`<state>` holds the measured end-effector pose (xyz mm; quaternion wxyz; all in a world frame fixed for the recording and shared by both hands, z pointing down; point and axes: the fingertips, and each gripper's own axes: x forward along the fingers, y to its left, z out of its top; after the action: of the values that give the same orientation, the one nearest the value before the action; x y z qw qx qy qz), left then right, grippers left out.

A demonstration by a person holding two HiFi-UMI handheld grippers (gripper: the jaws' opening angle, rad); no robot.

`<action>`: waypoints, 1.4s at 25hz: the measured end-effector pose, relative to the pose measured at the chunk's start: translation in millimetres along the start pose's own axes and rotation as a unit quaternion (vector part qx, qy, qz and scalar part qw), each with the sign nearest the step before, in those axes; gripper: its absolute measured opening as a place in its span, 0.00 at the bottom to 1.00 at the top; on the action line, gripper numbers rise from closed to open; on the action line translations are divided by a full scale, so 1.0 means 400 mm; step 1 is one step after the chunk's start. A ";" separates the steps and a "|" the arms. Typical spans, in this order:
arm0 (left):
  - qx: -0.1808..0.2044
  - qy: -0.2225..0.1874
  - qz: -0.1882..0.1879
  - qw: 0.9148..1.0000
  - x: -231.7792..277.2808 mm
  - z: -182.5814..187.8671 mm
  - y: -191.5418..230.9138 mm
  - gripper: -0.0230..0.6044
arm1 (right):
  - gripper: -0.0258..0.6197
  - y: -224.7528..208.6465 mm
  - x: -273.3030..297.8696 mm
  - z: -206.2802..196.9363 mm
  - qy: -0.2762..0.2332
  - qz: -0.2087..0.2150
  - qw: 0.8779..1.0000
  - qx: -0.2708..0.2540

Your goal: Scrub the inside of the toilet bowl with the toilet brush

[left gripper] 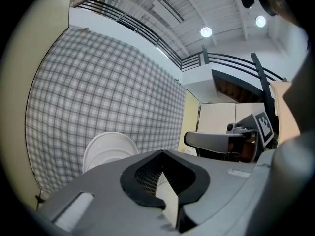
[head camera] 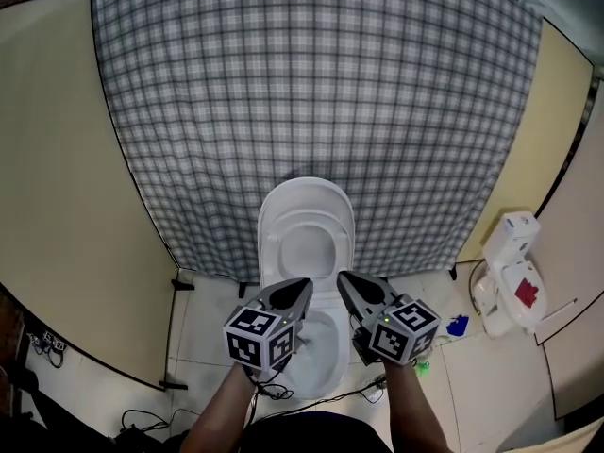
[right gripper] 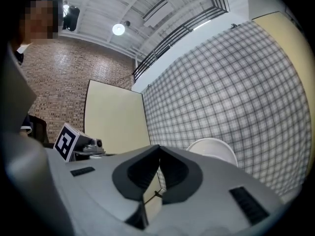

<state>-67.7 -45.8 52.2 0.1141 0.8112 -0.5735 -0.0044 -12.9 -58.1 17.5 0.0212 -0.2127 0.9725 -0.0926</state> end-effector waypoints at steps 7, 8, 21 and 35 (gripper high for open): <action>-0.004 0.010 -0.002 1.000 -0.014 -0.032 0.024 0.04 | 0.05 0.007 0.019 -0.039 0.012 -0.008 1.000 0.002; -0.008 0.014 -0.002 1.000 -0.017 -0.046 0.024 0.04 | 0.05 0.010 0.018 -0.052 0.015 -0.009 1.000 0.005; -0.016 0.025 -0.008 1.000 -0.030 -0.067 -0.050 0.04 | 0.05 0.033 -0.062 -0.077 0.039 -0.019 0.999 0.006; -0.011 0.025 0.000 1.000 -0.038 -0.053 -0.047 0.04 | 0.05 0.032 -0.047 -0.057 0.046 -0.006 0.999 -0.003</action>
<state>-52.6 -21.9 67.2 0.1371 0.8100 -0.5700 0.0100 -3.0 -34.9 37.5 -0.0249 -0.2144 0.9713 -0.0998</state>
